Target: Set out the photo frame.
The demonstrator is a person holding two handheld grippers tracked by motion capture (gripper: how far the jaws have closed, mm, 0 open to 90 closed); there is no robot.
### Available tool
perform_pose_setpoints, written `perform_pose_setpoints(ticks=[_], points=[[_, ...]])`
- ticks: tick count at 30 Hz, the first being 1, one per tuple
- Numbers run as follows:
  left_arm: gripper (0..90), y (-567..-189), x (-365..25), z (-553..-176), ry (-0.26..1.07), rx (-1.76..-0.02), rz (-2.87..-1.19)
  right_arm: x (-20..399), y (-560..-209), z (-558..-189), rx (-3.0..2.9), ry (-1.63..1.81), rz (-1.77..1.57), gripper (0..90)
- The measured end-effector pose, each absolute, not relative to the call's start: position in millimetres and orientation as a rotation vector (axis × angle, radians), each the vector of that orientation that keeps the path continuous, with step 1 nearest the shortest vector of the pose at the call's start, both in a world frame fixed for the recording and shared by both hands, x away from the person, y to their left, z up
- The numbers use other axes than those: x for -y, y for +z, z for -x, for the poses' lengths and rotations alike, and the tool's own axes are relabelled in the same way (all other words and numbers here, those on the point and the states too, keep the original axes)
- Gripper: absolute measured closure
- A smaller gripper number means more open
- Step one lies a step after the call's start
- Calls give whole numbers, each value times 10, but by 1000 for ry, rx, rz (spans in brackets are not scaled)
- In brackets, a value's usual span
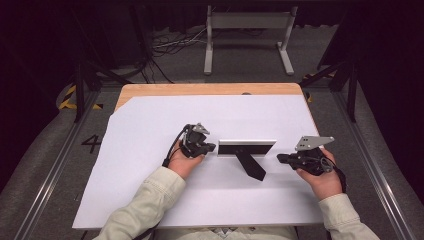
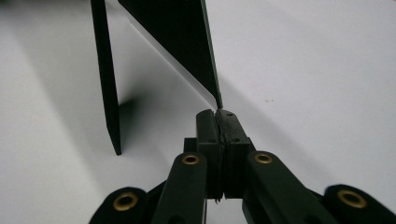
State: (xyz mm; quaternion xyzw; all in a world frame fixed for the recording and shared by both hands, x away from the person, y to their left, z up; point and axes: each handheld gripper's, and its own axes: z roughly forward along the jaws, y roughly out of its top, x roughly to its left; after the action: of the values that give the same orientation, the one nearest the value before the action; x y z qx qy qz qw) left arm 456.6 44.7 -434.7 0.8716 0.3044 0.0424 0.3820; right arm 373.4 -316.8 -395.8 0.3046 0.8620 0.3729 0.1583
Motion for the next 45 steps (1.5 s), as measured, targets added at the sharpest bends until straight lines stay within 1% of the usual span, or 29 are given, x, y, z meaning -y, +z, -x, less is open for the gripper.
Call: perform_pose_setpoints(ticks=[5, 12, 14, 16, 19, 22, 36, 41, 45], points=[[900, -4384, -354, -4585, 120, -738, -2243, 3177, -3948, -3728, -2461, 1070, -871, 885], [900, -4417, -362, -4590, 93, -695, -2259, 3197, -3932, -3720, -2454, 1072, -873, 882], [900, -4430, -333, -4575, 94, -652, -2275, 3208, -3911, -3715, -2447, 1077, -871, 876], [900, -4428, -327, -4567, 106, -649, -2284, 3214, -3901, -3712, -2444, 1078, -872, 873], [900, -4443, -351, -4581, 67, -659, -2268, 3305, -3804, -3686, -2407, 1095, -882, 869], [900, -4446, -354, -4580, 69, -649, -2270, 3340, -3785, -3677, -2396, 1097, -889, 869], [900, -4421, -311, -4422, 6, -506, -2338, 3427, -3689, -3639, -2364, 1115, -903, 851], [900, -4406, -281, -4375, 4, -452, -2367, 3476, -3665, -3626, -2352, 1130, -926, 847], [900, -4399, -242, -4321, -14, -382, -2392, 3495, -3658, -3623, -2356, 1137, -941, 851]])
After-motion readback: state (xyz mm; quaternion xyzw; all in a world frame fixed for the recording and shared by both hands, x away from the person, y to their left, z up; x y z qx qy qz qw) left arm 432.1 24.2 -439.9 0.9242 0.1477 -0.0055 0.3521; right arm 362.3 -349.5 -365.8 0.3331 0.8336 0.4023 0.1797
